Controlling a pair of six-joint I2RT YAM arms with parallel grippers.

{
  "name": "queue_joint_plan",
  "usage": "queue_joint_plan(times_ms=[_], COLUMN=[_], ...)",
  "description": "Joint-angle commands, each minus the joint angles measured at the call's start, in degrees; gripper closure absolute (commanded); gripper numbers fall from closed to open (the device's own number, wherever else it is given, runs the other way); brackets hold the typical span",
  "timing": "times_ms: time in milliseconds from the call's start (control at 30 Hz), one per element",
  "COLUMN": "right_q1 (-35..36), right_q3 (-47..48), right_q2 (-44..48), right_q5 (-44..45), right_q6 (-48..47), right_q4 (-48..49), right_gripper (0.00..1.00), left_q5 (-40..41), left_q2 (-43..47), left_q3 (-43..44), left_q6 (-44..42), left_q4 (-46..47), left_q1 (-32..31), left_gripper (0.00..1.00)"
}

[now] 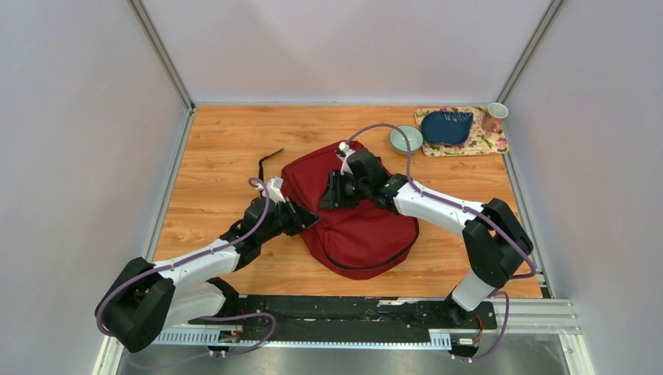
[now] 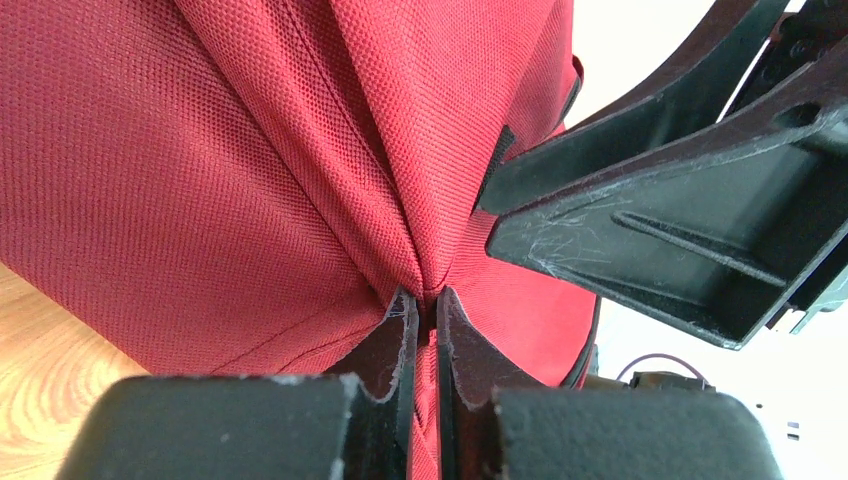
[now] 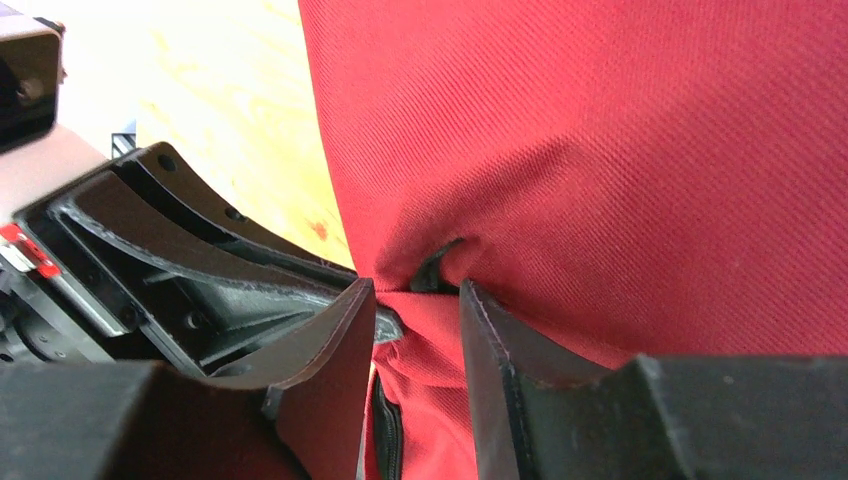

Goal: Pack the student bag
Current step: Zip the student bag at the center of the board.

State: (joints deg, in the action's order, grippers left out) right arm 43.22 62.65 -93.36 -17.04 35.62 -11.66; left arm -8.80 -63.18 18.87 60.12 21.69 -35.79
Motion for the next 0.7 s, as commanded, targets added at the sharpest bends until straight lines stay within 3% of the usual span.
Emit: queue_joint_plan(times_ms=[0,267,467,667], right_q1=[0.46,2.04,2.92,2.92], right_q3=[3.97,5.63,6.25,5.46], right_q2=[-0.94,-2.44,-3.23,-2.09], right_q5=[1.39,7.63,10.71,12.38], right_q6=[-0.02,-2.13,-2.39,-2.66], right_q4=[1.91,-2.13,-3.19,-3.10], right_gripper=[0.59,0.65,0.80,1.00], left_q5=[-3.42,-4.65,-4.83,-4.83], left_q2=[0.42,-0.45,-0.37,0.25], left_q3=[1.17,1.52,1.52,0.90], left_q6=[-0.18,-0.09,-0.09,-0.09], left_q4=[5.11,5.99,6.08,5.64], left_q1=[-0.16,-0.07,-0.07,0.11], left_gripper=[1.00,1.00,1.00,1.00])
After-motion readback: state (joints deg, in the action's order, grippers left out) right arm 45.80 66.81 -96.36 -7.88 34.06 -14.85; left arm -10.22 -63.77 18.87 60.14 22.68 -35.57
